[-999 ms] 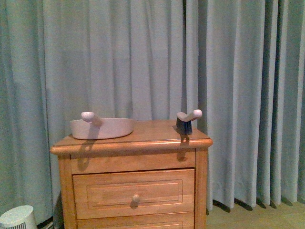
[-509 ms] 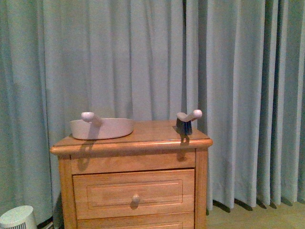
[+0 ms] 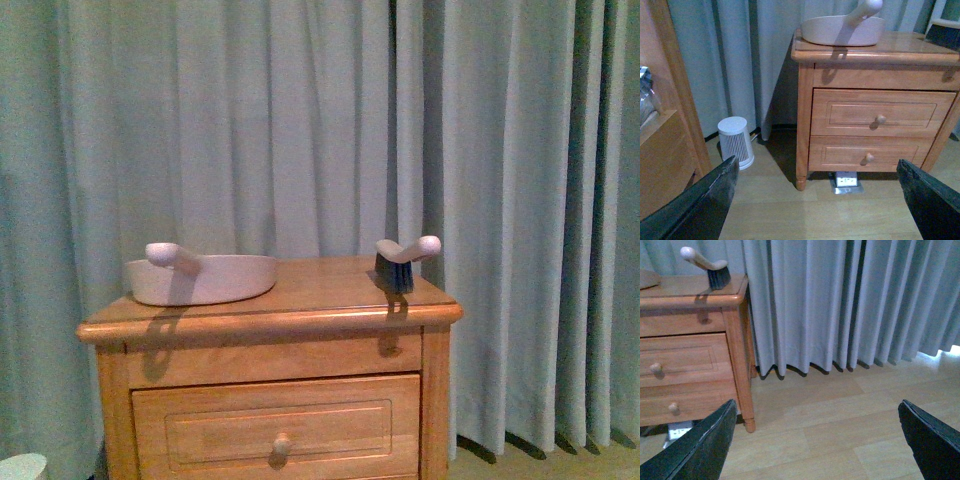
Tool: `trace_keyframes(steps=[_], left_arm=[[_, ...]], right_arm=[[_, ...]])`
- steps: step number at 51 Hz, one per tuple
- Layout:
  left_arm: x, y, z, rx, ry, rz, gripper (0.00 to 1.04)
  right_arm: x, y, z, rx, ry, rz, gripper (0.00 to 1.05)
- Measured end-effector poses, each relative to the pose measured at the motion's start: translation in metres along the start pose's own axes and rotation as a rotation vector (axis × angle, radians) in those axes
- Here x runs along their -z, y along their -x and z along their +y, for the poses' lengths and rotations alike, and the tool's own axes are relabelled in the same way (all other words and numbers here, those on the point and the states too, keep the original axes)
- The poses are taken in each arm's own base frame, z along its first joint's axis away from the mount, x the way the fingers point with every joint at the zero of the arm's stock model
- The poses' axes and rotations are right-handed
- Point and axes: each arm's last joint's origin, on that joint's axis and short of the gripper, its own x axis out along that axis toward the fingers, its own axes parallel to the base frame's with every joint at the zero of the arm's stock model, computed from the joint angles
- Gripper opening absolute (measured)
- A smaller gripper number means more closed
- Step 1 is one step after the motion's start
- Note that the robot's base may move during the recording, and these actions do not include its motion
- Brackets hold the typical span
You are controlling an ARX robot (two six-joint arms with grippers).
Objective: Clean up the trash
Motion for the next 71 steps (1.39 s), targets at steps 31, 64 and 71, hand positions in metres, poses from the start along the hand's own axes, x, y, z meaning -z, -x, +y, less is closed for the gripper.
trace_keyframes(steps=[31,64,71], left_arm=[[0.000,0.000,0.000,0.000,0.000,0.000,0.97],[-0.030,-0.025,-0.001,0.000,0.107,0.210,0.97],[-0.082,-0.064,-0.009,0.059,0.030,0.287,0.97]], right_arm=[[0.000,0.000,0.000,0.000,0.000,-0.001,0.97],[0.000,0.000,0.000,0.000,0.000,-0.002,0.97],[0.000,0.000,0.000,0.000,0.000,-0.002,0.97]])
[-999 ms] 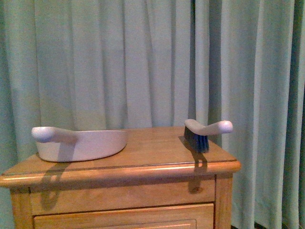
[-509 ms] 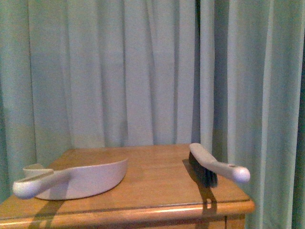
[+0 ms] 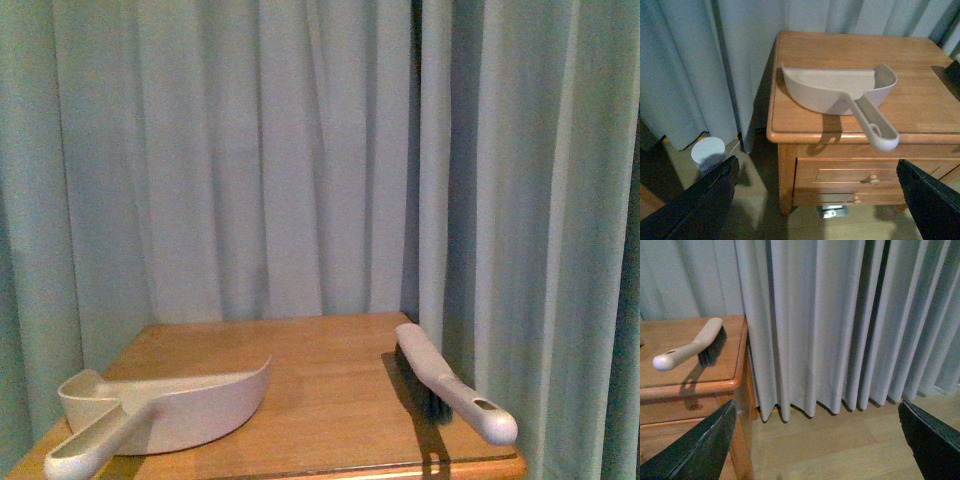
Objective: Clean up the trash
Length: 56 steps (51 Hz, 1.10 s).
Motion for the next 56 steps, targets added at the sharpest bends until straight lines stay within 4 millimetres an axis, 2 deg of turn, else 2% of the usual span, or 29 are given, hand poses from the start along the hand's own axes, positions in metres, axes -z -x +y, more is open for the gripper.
trace_keyframes(steps=[6,7,9,14,18,22,29,37,56], left_arm=[[-0.061,-0.030,-0.024,0.088,-0.104,0.098,0.97],[-0.064,-0.031,-0.025,0.091,-0.108,0.100,0.97],[-0.080,-0.039,-0.036,0.108,-0.139,0.125,0.97],[-0.104,-0.056,-0.059,0.123,-0.175,0.187,0.97],[-0.111,-0.071,-0.072,0.142,-0.153,0.250,0.97],[-0.109,-0.089,-0.083,0.117,-0.130,0.301,0.97],[-0.090,-0.127,-0.102,0.037,-0.101,0.408,0.97],[-0.068,-0.156,-0.105,-0.058,-0.130,0.469,0.97],[-0.039,-0.174,-0.087,-0.134,-0.171,0.518,0.97]], right_arm=[[0.000,0.000,0.000,0.000,0.000,0.000,0.97],[0.000,0.000,0.000,0.000,0.000,0.000,0.97],[0.000,0.000,0.000,0.000,0.000,0.000,0.97],[0.000,0.000,0.000,0.000,0.000,0.000,0.97],[0.000,0.000,0.000,0.000,0.000,0.000,0.97],[0.000,0.000,0.000,0.000,0.000,0.000,0.97],[0.000,0.000,0.000,0.000,0.000,0.000,0.97],[0.000,0.000,0.000,0.000,0.000,0.000,0.97],[0.000,0.000,0.000,0.000,0.000,0.000,0.97]])
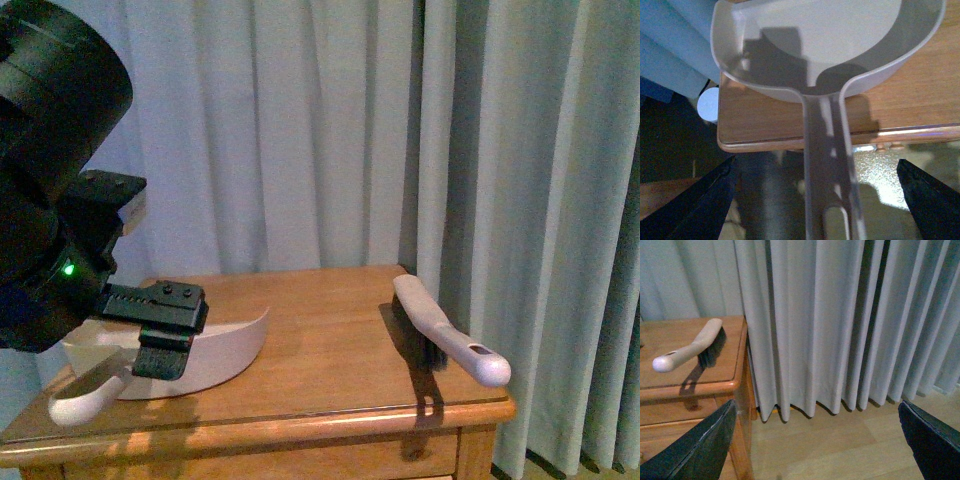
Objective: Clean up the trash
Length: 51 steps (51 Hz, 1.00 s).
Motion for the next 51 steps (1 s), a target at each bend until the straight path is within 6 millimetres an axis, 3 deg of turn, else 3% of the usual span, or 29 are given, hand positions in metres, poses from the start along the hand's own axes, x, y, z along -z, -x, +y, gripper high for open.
trace_keyframes(steps=[14,39,51], left_arm=[[0.009,-0.019,-0.003,0.006,-0.006,0.041,0.97],[0.011,-0.028,-0.009,0.005,-0.014,0.044,0.97],[0.013,-0.032,-0.010,0.006,-0.018,0.053,0.62]], right_arm=[[0.000,0.000,0.000,0.000,0.000,0.000,0.97],[0.000,0.000,0.000,0.000,0.000,0.000,0.97],[0.000,0.000,0.000,0.000,0.000,0.000,0.97]])
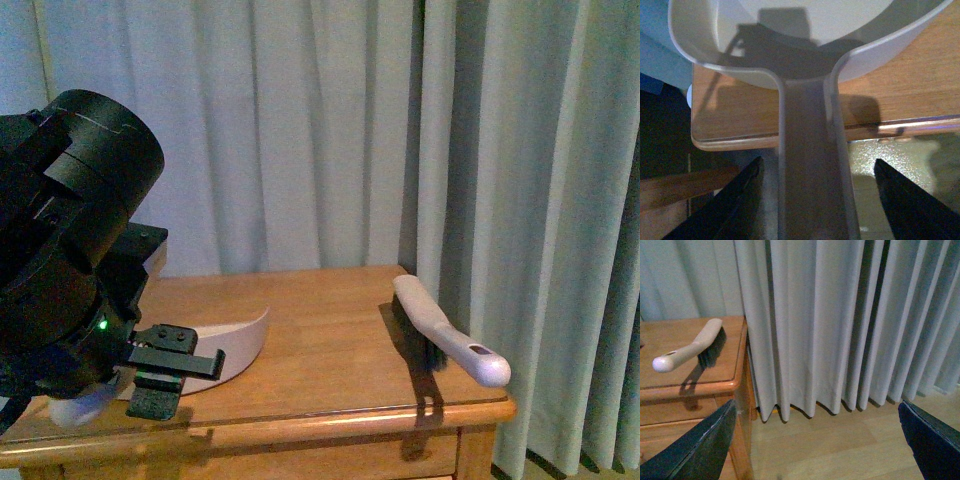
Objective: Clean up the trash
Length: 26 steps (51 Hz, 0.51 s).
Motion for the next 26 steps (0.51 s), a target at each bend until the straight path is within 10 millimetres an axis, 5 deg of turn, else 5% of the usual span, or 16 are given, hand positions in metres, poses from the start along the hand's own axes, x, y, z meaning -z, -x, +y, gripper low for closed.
trace_keyframes(steps=[10,26], left_arm=[[0.0019,-0.0004,-0.0015,0.001,-0.002,0.003,0.30],[0.0016,-0.0005,-0.0020,0.010,0.001,-0.002,0.29]], right_arm=[[0.0000,0.0000,0.0000,0.000,0.000,0.000,0.97],[0.0000,0.0000,0.0000,0.000,0.000,0.000,0.97]])
